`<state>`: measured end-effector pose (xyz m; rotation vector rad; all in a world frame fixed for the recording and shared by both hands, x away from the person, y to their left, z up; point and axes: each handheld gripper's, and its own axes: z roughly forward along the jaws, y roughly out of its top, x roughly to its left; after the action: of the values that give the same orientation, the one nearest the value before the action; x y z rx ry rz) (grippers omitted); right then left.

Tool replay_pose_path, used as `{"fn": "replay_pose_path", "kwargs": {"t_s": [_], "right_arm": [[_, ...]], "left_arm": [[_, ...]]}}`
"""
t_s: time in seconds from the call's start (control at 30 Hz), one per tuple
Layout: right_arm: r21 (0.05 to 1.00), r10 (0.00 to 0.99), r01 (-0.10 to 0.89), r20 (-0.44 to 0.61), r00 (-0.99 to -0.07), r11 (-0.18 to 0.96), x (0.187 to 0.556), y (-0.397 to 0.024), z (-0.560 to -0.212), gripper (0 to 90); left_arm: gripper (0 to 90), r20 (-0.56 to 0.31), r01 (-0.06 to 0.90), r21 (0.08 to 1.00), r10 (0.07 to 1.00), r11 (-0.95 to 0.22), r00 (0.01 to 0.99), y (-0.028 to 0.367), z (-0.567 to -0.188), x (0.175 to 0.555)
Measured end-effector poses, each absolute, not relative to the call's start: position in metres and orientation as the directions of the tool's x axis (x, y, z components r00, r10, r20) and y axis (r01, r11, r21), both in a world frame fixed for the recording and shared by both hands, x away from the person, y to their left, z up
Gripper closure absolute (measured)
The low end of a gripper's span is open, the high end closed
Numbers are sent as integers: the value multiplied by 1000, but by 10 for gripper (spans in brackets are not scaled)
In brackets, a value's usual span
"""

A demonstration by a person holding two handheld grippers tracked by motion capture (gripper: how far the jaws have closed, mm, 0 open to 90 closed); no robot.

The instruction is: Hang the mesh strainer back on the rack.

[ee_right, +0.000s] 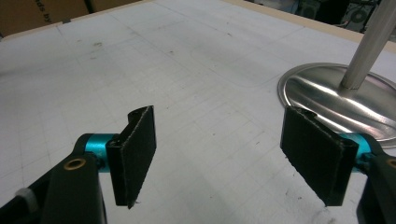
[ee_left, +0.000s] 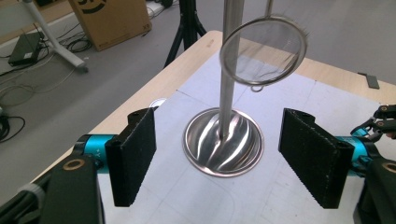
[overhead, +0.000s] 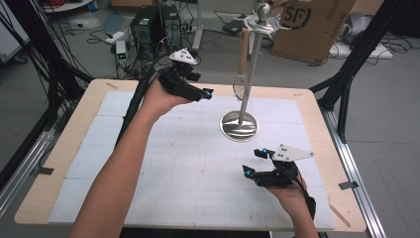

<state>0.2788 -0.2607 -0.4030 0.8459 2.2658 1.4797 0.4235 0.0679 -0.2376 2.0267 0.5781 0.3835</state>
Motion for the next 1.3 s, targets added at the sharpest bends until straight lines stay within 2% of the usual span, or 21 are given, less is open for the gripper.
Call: {"fn": "replay_pose_path", "kwargs": {"t_s": [0.63,1.1,1.3], "right_arm": [[901,621,306,53,-782,308,280,-258,-405,261],[898,626,315,58,-778,309,280,-259,-406,262],[897,628,316,58,-776,308,280,-260,-406,262]], "left_arm": [[206,7,227,906,550,-356,835,115,-264,392],[178,73,186,901,560,-391,825,130,-287,371],[177,62,192,902,558,-386,828,135,-303,366]]}}
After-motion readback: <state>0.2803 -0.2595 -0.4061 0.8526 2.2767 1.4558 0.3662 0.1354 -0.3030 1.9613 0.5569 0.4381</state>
